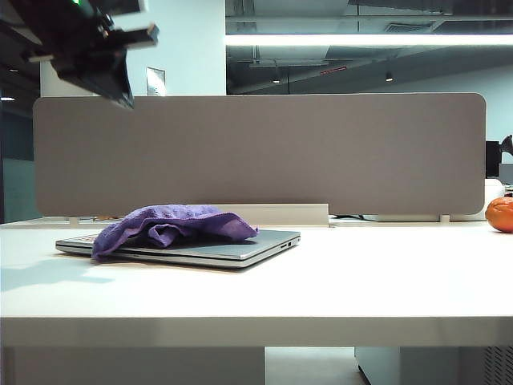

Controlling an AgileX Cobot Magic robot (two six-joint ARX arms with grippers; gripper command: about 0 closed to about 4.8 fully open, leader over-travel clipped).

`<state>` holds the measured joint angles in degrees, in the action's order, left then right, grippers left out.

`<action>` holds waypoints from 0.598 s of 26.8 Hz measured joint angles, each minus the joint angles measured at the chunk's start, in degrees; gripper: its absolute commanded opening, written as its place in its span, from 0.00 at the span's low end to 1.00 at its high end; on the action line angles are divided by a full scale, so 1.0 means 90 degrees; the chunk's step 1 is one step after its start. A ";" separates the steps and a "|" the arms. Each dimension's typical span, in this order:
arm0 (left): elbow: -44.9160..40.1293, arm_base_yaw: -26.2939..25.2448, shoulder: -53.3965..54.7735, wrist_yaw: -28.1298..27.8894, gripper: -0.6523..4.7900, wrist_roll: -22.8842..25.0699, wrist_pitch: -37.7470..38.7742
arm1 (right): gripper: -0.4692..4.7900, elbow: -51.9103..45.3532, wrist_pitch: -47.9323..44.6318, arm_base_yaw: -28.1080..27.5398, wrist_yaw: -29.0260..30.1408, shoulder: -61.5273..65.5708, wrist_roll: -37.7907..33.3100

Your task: Pick up the purple rag and put it over the laptop.

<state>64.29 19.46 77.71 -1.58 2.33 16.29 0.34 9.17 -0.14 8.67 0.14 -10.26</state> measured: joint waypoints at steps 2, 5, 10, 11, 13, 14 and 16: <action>-0.0131 0.0000 -0.0272 0.0000 0.11 0.0007 -0.0019 | 0.13 0.0000 0.0000 0.0000 -0.0277 0.0000 0.0102; -0.0447 0.0000 -0.0750 0.0000 0.11 0.0012 -0.0061 | 0.13 0.0000 0.0000 0.0000 -0.0690 0.0000 0.0153; -0.1433 0.0000 -0.1695 -0.0012 0.11 0.0007 -0.0236 | 0.13 0.0000 0.0000 -0.0002 -0.1112 0.0000 0.0182; -0.1566 0.0000 -0.1863 -0.0029 0.11 0.0007 -0.0248 | 0.13 0.0000 0.0000 0.0000 -0.1120 0.0000 0.0185; -0.2045 0.0000 -0.2426 -0.0124 0.11 -0.0027 -0.0372 | 0.13 0.0000 0.0002 0.0000 -0.1127 0.0000 0.0187; -0.2225 0.0000 -0.2654 -0.0165 0.11 -0.0056 -0.0357 | 0.13 0.0000 0.0002 0.0000 -0.1129 0.0000 0.0187; -0.2778 0.0000 -0.3349 -0.0231 0.11 -0.0100 -0.0369 | 0.13 0.0000 0.0002 0.0000 -0.1115 0.0000 0.0187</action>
<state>39.29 19.46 47.57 -3.66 1.43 12.97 0.34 9.19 -0.14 -1.37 0.14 -8.58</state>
